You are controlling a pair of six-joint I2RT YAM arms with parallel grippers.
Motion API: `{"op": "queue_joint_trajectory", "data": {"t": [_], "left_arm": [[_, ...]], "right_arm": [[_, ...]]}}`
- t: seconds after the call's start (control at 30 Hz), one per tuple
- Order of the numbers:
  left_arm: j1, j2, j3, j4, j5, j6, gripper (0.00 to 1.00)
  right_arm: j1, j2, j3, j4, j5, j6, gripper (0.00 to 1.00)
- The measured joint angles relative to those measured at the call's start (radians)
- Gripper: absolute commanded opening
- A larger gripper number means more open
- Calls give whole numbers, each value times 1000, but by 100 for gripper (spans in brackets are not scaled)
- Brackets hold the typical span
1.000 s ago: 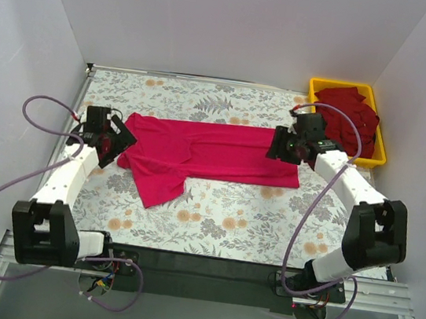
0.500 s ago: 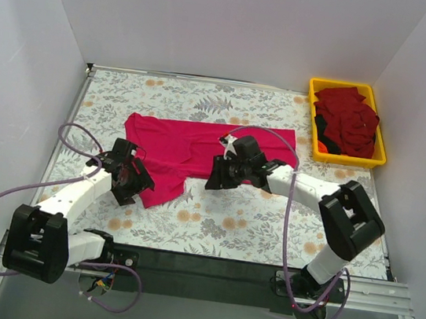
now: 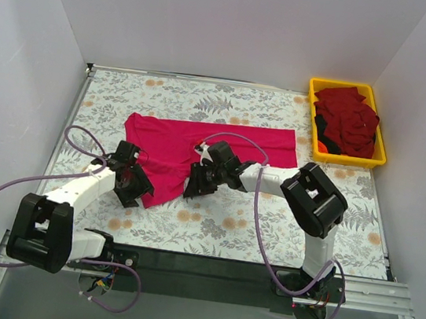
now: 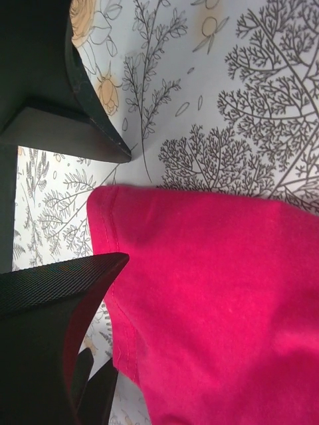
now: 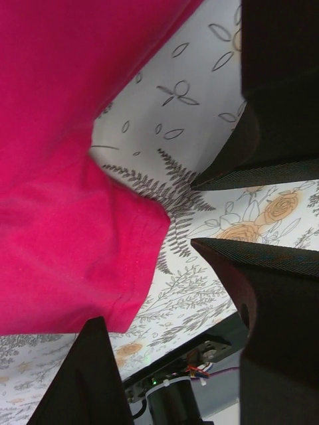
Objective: Fold and stack the t-shirts
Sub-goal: Fold the tshirt
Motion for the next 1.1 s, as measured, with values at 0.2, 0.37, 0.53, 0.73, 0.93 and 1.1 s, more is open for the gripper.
{"op": "queue_joint_trajectory", "data": {"t": [0.2, 0.37, 0.53, 0.73, 0.93, 1.1], "left_arm": [[0, 9, 0, 8, 9, 0, 42], [0, 19, 0, 18, 15, 0, 27], [0, 28, -3, 26, 19, 2, 3], [0, -6, 2, 11, 10, 8, 0], [0, -23, 154, -36, -41, 18, 0], [0, 40, 330, -21, -95, 66, 0]], "right_arm": [[7, 45, 44, 27, -13, 16, 34], [8, 63, 61, 39, -8, 26, 28], [8, 79, 68, 41, 1, 34, 6], [8, 81, 68, 38, 1, 25, 1], [2, 58, 71, 26, 14, 13, 1], [-23, 37, 158, 3, 24, 6, 1]]}}
